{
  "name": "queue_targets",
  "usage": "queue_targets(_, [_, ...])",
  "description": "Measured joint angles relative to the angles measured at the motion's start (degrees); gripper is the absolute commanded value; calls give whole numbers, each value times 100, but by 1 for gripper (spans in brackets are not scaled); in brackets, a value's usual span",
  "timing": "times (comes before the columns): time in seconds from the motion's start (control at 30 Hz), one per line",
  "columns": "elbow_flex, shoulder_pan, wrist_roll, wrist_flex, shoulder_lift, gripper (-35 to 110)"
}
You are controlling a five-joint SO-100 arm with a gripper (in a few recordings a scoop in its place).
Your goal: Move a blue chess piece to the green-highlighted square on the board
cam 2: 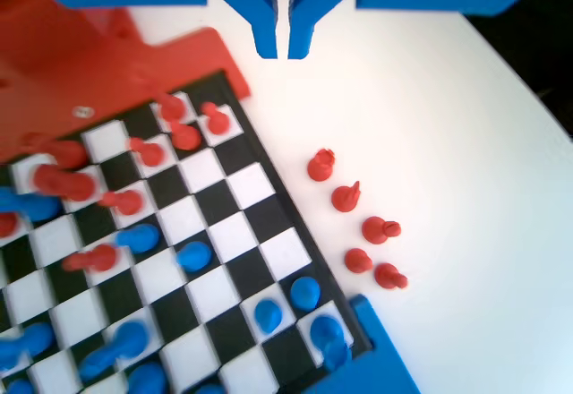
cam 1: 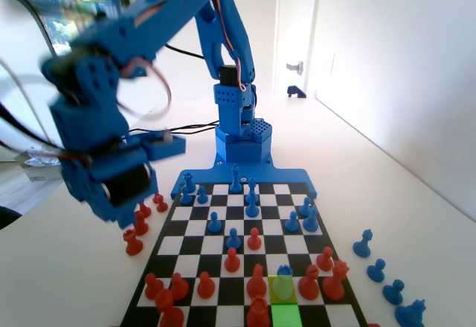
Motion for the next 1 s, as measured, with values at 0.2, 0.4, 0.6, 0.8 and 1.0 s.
queue_targets(0.2, [-18,-879,387,9,193,5])
queue_targets(0.4, [-18,-1863,888,-422,193,6])
queue_targets(0.6, [-18,-2549,1160,-686,193,6])
queue_targets(0.8, [-18,-2830,1169,-1090,185,5])
queue_targets(1.0, [79,-2971,1195,-1397,-53,5])
